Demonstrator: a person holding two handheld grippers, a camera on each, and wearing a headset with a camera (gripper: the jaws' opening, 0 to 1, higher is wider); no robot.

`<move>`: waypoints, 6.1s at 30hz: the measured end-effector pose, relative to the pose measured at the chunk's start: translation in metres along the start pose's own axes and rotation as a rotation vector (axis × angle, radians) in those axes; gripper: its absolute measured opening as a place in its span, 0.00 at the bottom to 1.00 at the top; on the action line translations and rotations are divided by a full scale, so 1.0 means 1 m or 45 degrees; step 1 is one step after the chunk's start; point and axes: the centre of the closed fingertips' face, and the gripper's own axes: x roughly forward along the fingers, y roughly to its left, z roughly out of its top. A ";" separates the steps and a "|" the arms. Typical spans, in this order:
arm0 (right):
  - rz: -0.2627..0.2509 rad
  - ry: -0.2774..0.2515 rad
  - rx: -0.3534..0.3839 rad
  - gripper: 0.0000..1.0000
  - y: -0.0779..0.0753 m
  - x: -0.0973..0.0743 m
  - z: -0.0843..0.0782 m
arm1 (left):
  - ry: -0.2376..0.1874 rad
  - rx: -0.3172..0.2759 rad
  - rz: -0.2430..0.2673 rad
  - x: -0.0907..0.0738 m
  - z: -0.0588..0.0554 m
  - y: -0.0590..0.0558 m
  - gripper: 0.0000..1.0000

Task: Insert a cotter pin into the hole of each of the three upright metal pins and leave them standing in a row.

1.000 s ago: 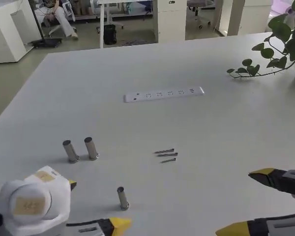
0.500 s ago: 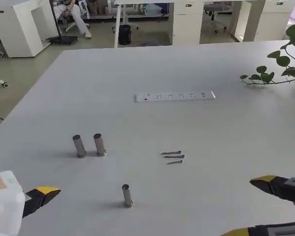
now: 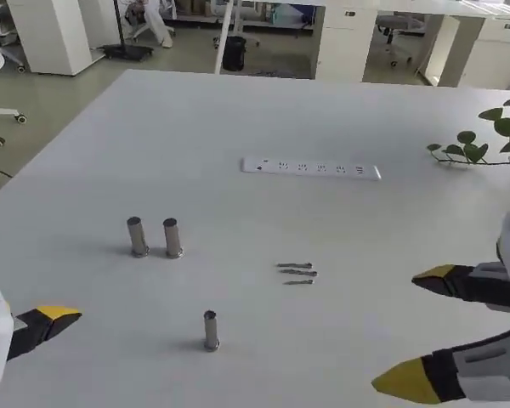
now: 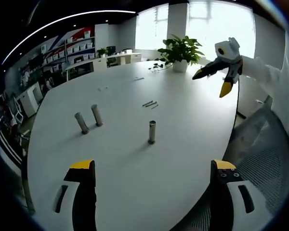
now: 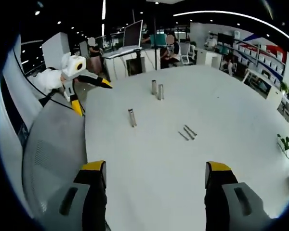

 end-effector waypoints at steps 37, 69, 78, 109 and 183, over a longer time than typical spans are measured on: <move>0.300 0.402 -0.427 0.03 -0.083 0.126 0.005 | -0.113 -0.145 0.008 0.000 0.024 -0.011 0.96; 0.314 0.564 -0.691 0.00 -0.078 0.158 -0.011 | -0.177 -0.256 -0.036 0.007 0.025 -0.019 0.88; 0.278 0.559 -0.611 0.00 -0.078 0.158 -0.010 | -0.188 -0.261 -0.025 0.006 0.024 -0.018 0.86; 0.143 0.271 -0.665 0.00 -0.041 0.107 0.036 | -0.337 -0.344 -0.126 0.018 0.069 -0.020 0.65; 0.012 -0.128 -0.756 0.13 0.047 0.050 0.088 | -0.240 -0.679 -0.578 0.061 0.122 -0.060 0.00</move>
